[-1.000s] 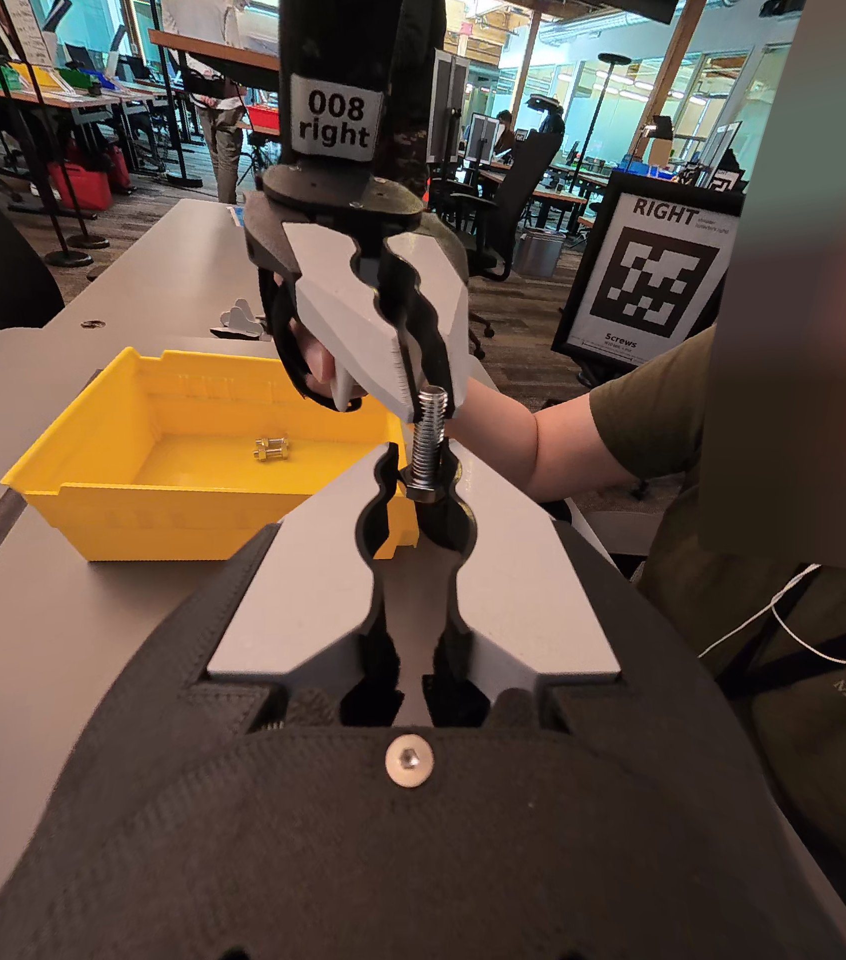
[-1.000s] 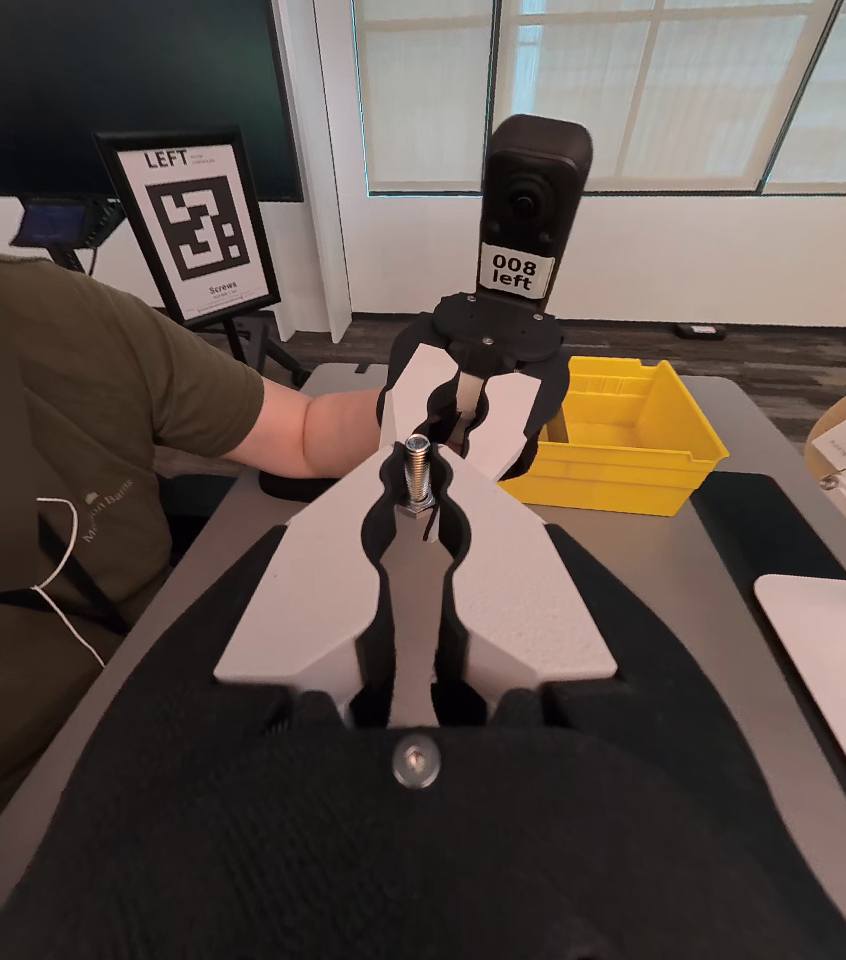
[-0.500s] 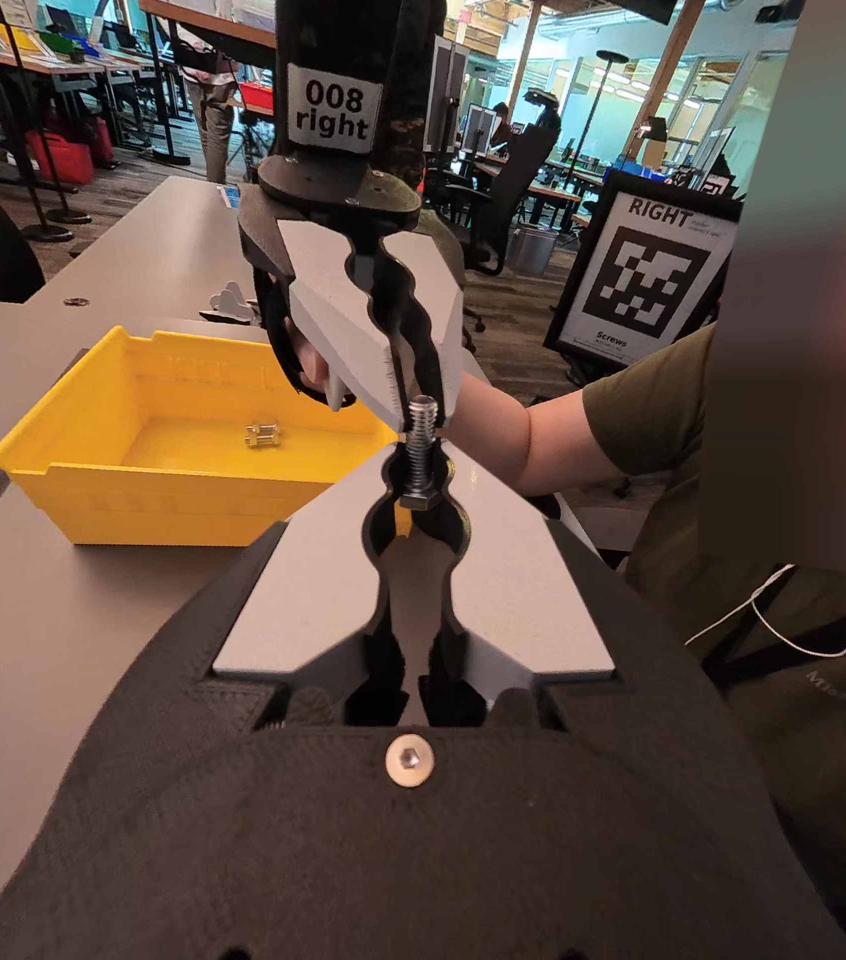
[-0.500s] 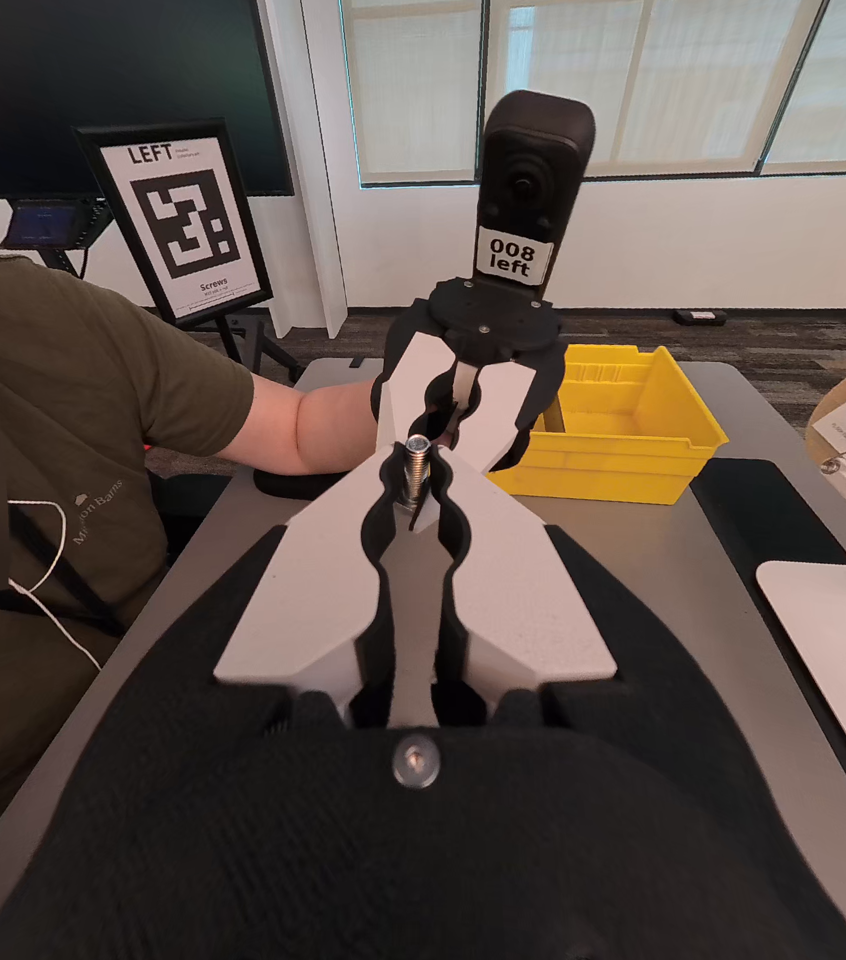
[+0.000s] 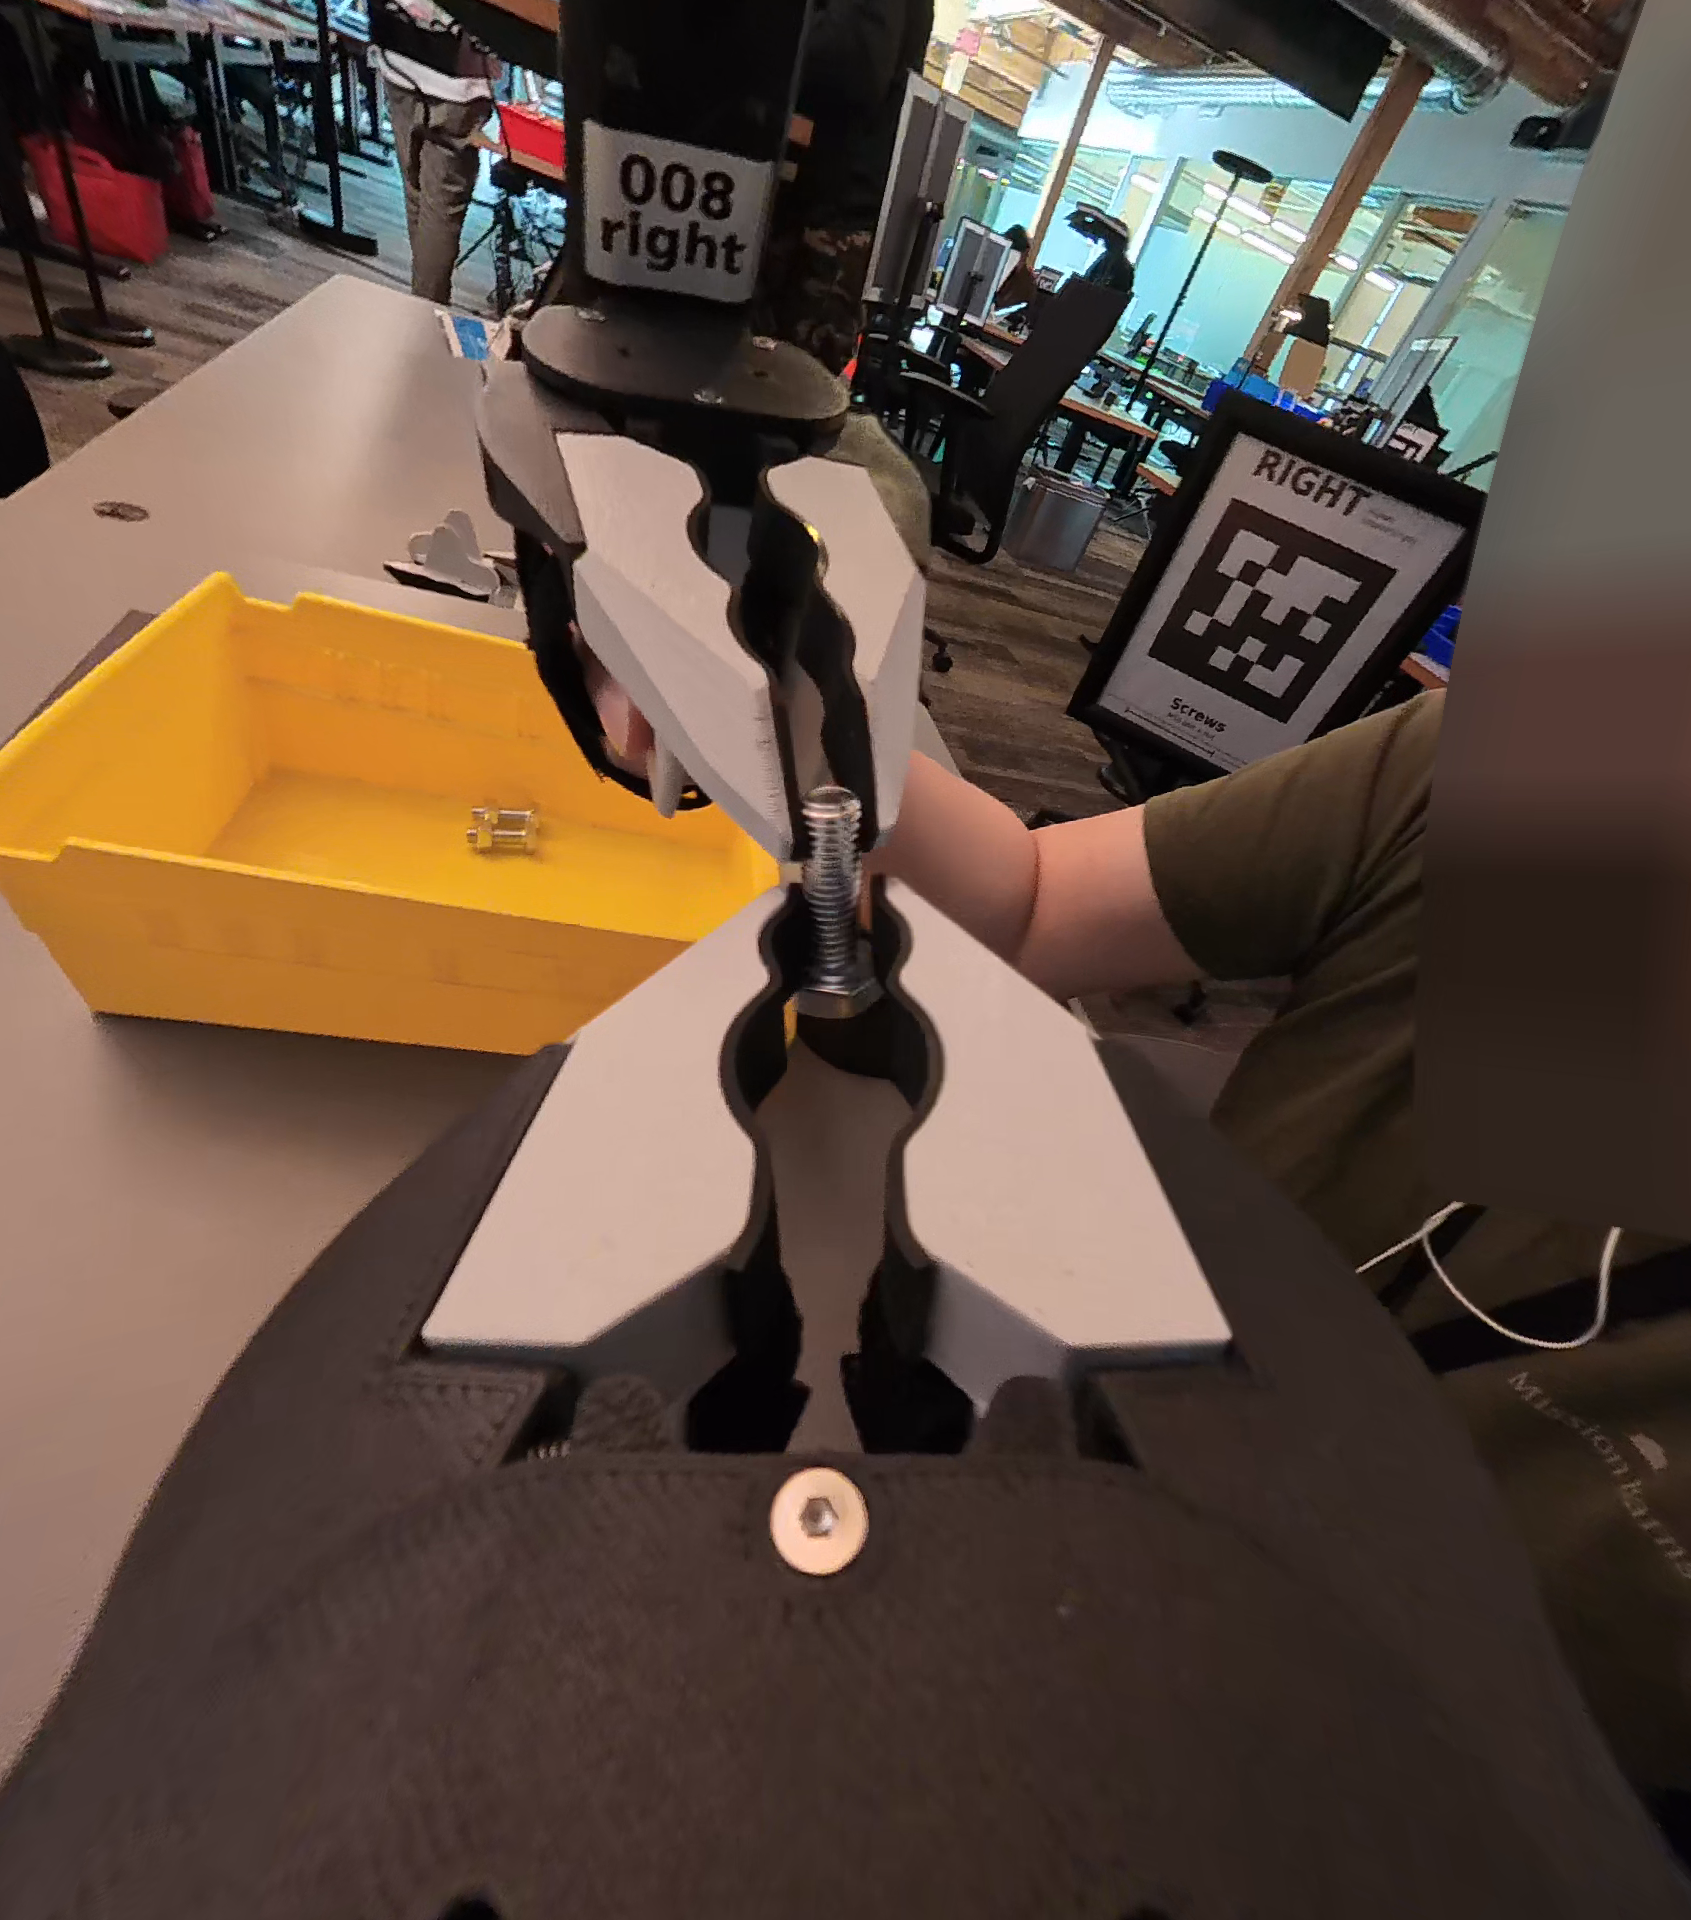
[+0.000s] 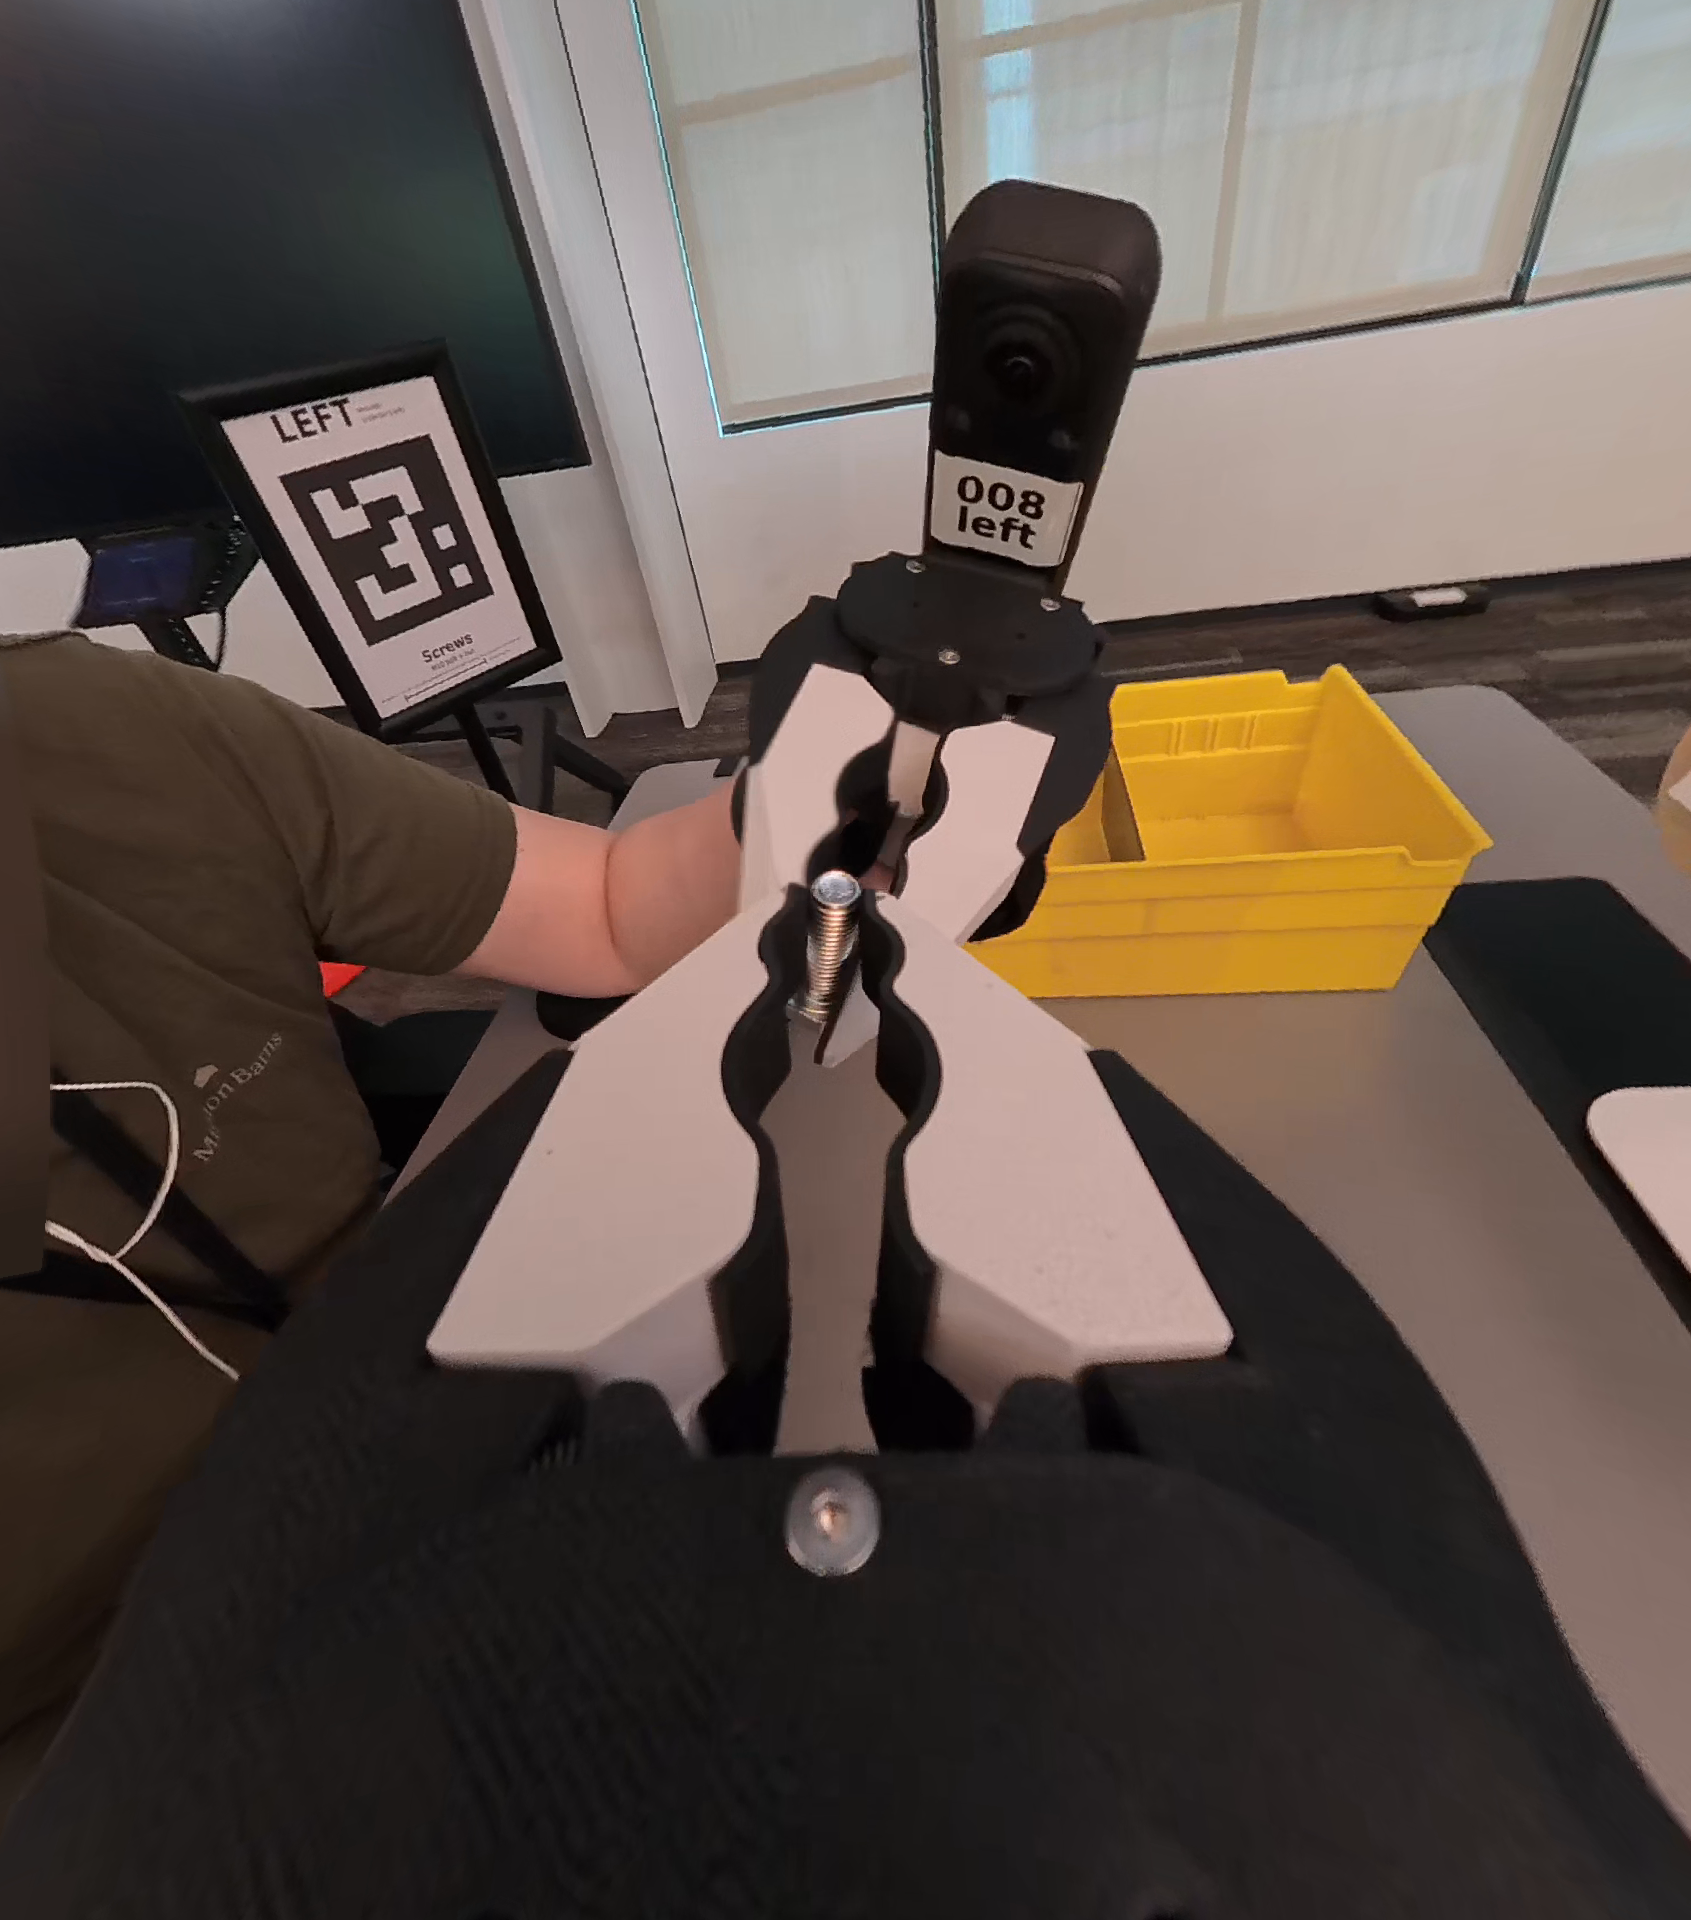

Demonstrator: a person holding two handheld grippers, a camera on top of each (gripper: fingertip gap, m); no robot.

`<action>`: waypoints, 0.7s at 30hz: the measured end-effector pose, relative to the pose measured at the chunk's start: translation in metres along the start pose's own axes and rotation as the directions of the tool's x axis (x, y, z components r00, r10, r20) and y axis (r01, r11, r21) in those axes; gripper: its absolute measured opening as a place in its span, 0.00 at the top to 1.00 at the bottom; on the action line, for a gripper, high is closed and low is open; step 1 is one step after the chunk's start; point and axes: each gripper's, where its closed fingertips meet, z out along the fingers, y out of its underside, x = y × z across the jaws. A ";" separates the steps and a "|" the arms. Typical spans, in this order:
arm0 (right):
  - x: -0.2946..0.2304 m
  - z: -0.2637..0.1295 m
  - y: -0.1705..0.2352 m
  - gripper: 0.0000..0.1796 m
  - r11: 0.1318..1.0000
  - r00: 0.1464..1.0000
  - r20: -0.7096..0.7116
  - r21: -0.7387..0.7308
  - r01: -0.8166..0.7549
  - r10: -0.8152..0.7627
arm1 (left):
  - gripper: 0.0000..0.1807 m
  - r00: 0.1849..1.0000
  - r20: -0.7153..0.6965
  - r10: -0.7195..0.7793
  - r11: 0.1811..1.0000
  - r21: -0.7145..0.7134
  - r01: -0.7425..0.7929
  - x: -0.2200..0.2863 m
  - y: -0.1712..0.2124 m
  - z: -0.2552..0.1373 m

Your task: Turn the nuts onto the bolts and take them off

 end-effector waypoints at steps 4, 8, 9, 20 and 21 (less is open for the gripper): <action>0.005 0.001 0.005 0.96 1.000 1.000 -0.009 -0.016 -0.020 0.020 | 0.96 0.999 0.020 -0.029 0.999 -0.024 0.030 -0.006 0.005 0.000; 0.005 0.002 0.006 0.96 0.999 0.999 0.002 -0.015 -0.037 0.037 | 0.96 0.999 0.025 -0.039 0.999 -0.034 0.040 -0.006 0.006 0.000; 0.006 0.002 0.006 0.96 0.999 0.999 -0.002 -0.013 -0.045 0.045 | 0.96 0.998 0.023 -0.056 0.998 -0.032 0.056 -0.007 0.006 -0.001; 0.026 0.001 0.009 0.95 0.991 0.992 -0.021 0.037 -0.127 0.128 | 0.96 0.982 0.035 -0.185 0.983 -0.001 0.185 -0.023 0.007 -0.005; 0.028 -0.001 0.008 0.93 0.993 0.993 -0.045 0.047 -0.105 0.108 | 0.96 0.980 0.035 -0.194 0.981 0.002 0.194 -0.024 0.007 -0.005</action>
